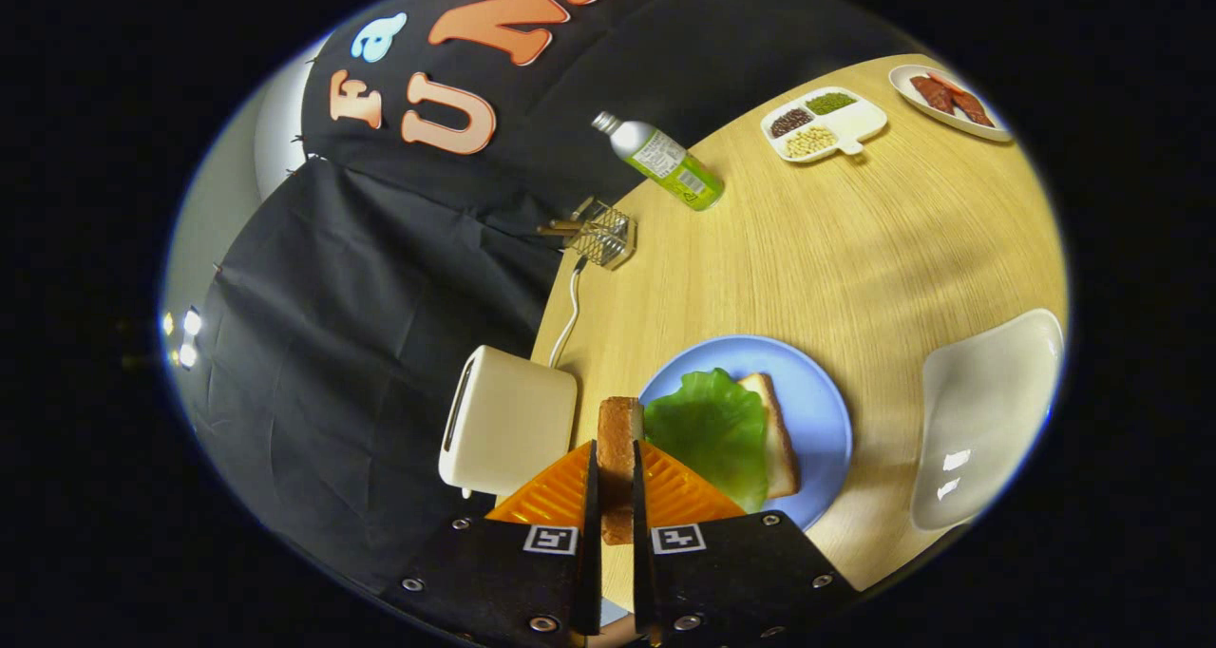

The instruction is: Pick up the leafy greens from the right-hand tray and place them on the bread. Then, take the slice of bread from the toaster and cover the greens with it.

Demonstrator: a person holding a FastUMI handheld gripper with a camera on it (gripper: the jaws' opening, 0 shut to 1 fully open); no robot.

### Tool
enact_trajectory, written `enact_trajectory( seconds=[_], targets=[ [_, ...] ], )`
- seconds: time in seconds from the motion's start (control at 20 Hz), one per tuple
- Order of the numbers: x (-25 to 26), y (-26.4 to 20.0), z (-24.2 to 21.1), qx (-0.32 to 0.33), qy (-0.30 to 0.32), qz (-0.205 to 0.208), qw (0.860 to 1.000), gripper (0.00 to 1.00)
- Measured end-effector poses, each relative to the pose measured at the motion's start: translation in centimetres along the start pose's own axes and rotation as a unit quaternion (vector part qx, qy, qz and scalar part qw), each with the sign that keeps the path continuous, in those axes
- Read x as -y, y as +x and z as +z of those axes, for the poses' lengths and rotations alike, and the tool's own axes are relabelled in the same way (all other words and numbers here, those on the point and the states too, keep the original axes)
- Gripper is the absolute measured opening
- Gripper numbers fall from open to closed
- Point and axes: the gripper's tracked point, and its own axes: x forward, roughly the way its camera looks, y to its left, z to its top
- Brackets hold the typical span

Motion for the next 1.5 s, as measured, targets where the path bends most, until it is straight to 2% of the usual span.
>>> enact_trajectory(
  seconds=[0.2, 0.65, 0.75, 1.0, 1.15, 1.5],
  targets=[
    [1.9, 0.3, -0.4, 0.002, 0.000, -0.023, 1.000, 0.14],
    [4.0, 1.0, -0.4, 0.024, -0.044, -0.071, 0.996, 0.14],
    [4.8, 1.1, -0.2, 0.033, -0.056, -0.091, 0.994, 0.22],
    [4.5, 1.0, 0.1, 0.049, -0.075, -0.096, 0.991, 0.37],
    [2.8, 0.2, 1.5, 0.081, -0.088, -0.080, 0.990, 0.55],
    [-1.6, -5.1, 5.2, 0.186, -0.172, -0.082, 0.964, 0.80]
  ],
)
